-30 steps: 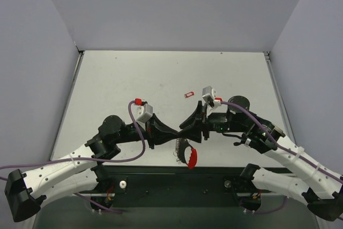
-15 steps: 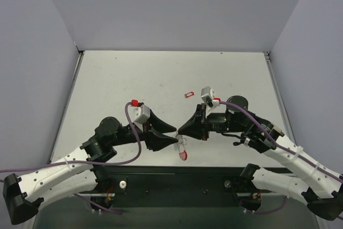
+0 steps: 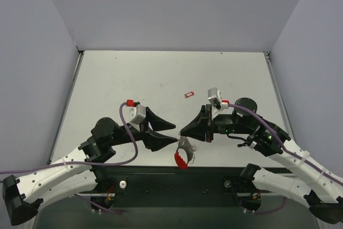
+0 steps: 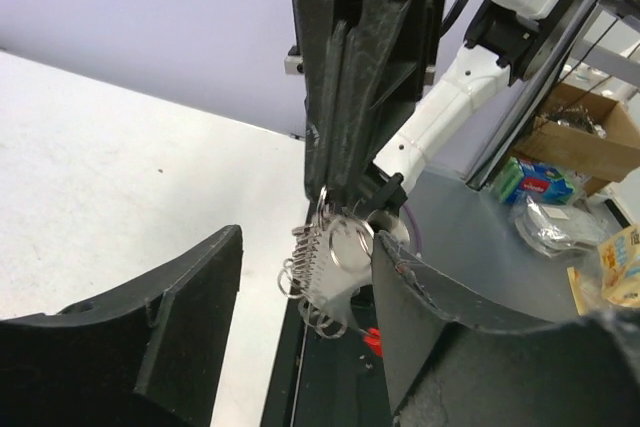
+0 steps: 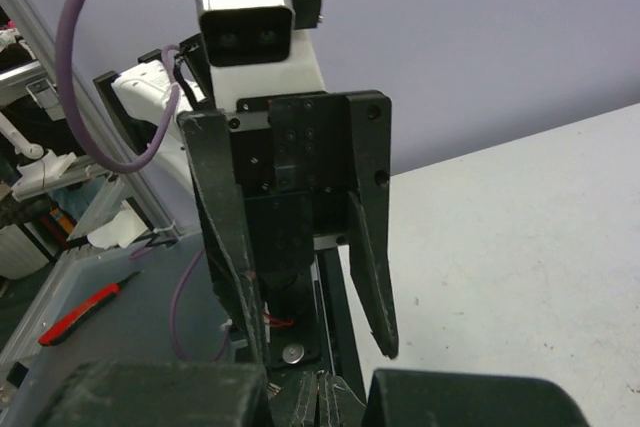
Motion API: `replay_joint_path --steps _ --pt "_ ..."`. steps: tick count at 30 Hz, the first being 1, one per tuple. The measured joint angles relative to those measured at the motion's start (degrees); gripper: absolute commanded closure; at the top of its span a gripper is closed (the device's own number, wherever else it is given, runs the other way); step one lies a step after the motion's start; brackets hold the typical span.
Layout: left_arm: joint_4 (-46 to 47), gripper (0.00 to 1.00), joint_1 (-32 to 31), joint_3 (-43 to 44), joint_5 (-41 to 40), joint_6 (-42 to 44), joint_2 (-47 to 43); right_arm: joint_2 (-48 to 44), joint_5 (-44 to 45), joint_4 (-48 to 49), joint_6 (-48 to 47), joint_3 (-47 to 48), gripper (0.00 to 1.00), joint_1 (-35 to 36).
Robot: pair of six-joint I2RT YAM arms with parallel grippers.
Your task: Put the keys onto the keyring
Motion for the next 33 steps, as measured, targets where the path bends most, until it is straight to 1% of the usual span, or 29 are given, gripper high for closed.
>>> replay_joint_path --steps 4,9,12,20,22,25,33 --pt "2.16 0.39 0.0 0.68 2.34 -0.22 3.26 -0.26 -1.62 1.31 0.26 0.0 1.0 -0.33" --pt "5.81 0.41 0.11 0.9 4.7 -0.61 4.7 -1.33 -3.41 4.39 0.87 -0.09 1.0 -0.37" --pt "7.61 0.43 0.11 0.9 5.68 -1.18 4.98 -1.97 -4.26 5.75 1.46 -0.09 1.0 -0.37" --pt "11.3 0.42 1.46 0.9 6.27 -1.99 3.3 -2.14 -5.95 6.64 2.21 -0.09 1.0 -0.37" --pt "12.09 0.43 2.1 0.9 6.23 -2.23 2.75 -2.14 -6.6 6.93 2.38 -0.09 1.0 -0.37" --pt "13.22 0.47 2.86 0.9 6.38 -3.17 2.82 -2.14 -7.34 7.28 2.8 -0.09 1.0 -0.37" --pt "15.91 0.51 4.15 0.92 7.89 -5.79 5.09 -2.12 -7.91 8.15 3.28 -0.11 1.0 -0.37"
